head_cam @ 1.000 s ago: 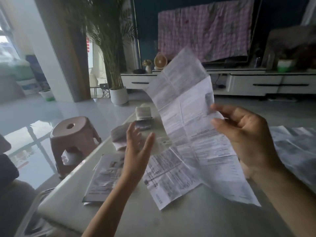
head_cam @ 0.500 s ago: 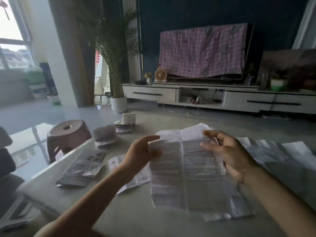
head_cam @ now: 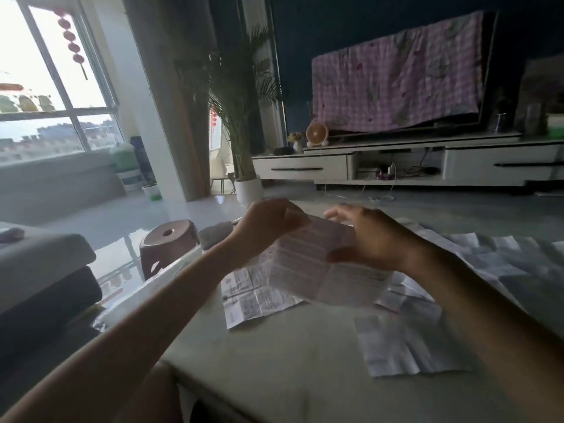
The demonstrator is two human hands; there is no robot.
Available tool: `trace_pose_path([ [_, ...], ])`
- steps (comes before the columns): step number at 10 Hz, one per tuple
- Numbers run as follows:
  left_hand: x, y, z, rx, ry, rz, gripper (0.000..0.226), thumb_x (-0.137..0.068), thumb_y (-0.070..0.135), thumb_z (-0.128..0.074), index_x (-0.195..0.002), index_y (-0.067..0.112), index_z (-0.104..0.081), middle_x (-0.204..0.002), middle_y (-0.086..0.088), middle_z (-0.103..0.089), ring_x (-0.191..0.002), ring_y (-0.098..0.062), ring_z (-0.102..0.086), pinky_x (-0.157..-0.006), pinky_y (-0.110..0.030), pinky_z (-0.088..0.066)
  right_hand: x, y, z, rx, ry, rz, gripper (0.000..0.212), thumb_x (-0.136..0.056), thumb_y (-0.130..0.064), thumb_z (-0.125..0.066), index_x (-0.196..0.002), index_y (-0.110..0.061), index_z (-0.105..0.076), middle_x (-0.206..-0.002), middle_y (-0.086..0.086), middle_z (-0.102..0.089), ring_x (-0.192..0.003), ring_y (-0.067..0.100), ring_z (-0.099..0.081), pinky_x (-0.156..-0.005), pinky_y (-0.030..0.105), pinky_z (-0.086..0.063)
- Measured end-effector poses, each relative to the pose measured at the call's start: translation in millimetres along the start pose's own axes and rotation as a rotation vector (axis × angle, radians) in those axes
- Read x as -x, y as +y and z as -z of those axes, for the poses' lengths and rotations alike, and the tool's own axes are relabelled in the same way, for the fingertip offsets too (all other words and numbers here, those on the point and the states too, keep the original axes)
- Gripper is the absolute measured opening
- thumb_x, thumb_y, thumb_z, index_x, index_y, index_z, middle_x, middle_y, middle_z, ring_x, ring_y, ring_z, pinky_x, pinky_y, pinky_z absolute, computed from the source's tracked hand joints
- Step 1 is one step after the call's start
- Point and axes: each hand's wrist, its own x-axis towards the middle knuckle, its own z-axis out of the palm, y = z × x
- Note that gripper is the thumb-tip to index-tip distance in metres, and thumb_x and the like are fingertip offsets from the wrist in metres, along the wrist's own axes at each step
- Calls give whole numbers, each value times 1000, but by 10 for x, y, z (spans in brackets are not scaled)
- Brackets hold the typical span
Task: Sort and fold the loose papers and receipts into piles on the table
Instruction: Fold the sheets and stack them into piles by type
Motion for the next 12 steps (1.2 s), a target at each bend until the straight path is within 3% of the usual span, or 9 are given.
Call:
trace_pose_path([
  [1, -32, 105, 42, 27, 71, 0, 27, -92, 20, -55, -109, 2, -64, -113, -16, -64, -107, -29, -58, -93, -34, -46, 8, 105, -40, -89, 88, 25, 13, -83, -25, -68, -72, -25, -61, -76, -5, -64, -76, 13, -59, -56, 17, -37],
  [2, 9, -173, 135, 403, 206, 57, 44, -84, 14, -66, -125, 8, -52, -123, -6, -57, -109, -20, -57, -75, -16, -51, 53, 268, -29, -337, 220, -91, 21, -81, -20, -70, -65, -25, -58, -63, -11, -55, -61, 6, -52, -50, 15, -37],
  [3, 203, -426, 38, 700, 38, 266, 87, -59, 42, -82, -133, 16, -43, -125, 2, -55, -97, -11, -59, -77, -25, -51, 105, 356, -74, -683, 269, -226, 6, -81, -13, -69, -87, -12, -68, -79, -3, -65, -71, 8, -59, -58, 13, -43],
  [4, 308, -530, -213, 837, -297, 352, 72, -58, 51, -81, -113, 9, -62, -117, -10, -65, -107, -28, -62, -97, -43, -47, 146, 366, -151, -964, 209, -308, 7, -82, -10, -66, -88, -6, -68, -88, 8, -69, -77, 19, -64, -59, 20, -50],
  [5, 339, -471, -350, 1058, -322, 370, 30, -80, 24, -64, -98, 1, -67, -98, -17, -69, -88, -27, -67, -81, -36, -56, 184, 392, -195, -1102, 178, -354, 15, -84, -11, -64, -94, -1, -67, -92, 13, -71, -82, 25, -68, -61, 25, -54],
  [7, 329, -420, -396, 765, -16, 282, 13, -88, 14, -59, -82, 5, -66, -79, -11, -68, -67, -18, -67, -62, -31, -58, 223, 494, -309, -1004, 245, -411, 11, -81, -10, -67, -90, -4, -67, -95, 15, -71, -86, 26, -68, -74, 31, -54],
  [9, 301, -470, -384, 789, -3, 296, 10, -89, 7, -58, -83, 4, -65, -80, -13, -63, -72, -24, -61, -62, -30, -56, 286, 509, -318, -1284, 76, -457, 19, -87, 4, -54, -99, -3, -66, -88, 9, -73, -72, 15, -71, -58, 21, -56],
  [11, 312, -571, -396, 872, -52, 286, 49, -86, -16, -38, -57, 11, -68, -63, -7, -59, -50, -14, -53, -43, -17, -43, 338, 521, -378, -1390, 35, -459, 37, -83, 24, -34, -67, 4, -61, -78, 12, -71, -64, 17, -69, -53, 19, -54],
  [12, 282, -619, -350, 776, -30, 211, 59, -79, -22, -33, -44, 14, -64, -57, -4, -55, -50, -16, -48, -42, -17, -38, 371, 549, -302, -1138, -63, -444, 49, -81, 25, -26, -61, 4, -65, -83, 8, -73, -72, 14, -70, -56, 20, -54],
])
